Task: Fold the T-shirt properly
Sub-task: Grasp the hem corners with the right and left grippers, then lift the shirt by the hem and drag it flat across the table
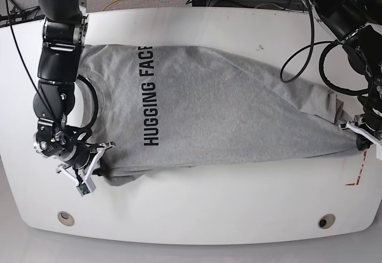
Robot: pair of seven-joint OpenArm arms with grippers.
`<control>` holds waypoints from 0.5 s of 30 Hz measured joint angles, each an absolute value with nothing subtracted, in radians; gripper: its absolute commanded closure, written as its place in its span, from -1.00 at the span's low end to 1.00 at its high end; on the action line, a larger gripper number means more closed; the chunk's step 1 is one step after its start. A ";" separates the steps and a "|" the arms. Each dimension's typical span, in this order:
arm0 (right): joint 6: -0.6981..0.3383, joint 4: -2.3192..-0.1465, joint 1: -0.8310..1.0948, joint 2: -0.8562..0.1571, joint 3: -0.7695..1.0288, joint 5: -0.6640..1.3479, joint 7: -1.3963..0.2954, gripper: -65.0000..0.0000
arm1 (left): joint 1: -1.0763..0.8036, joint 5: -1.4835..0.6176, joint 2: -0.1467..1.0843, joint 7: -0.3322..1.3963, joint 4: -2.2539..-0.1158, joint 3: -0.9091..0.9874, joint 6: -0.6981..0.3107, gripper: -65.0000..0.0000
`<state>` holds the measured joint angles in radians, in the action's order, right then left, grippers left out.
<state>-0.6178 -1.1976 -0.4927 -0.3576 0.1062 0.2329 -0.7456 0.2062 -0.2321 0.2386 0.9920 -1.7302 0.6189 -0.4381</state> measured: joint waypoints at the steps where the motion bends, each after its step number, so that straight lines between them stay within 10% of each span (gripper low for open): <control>1: -0.618 -1.206 -0.501 -0.358 0.106 0.233 -0.748 1.00 | 0.215 -0.233 0.238 0.999 -1.737 0.619 -0.439 1.00; 15: -0.626 -1.258 -0.728 -0.393 0.104 0.242 -0.834 1.00 | 0.466 -0.238 0.242 1.072 -1.821 0.619 -0.439 1.00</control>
<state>-0.6262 -1.2575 -0.7284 -0.3927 0.1036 0.2417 -0.8341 0.4660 -0.2378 0.2424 1.0718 -1.8214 0.6186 -0.4385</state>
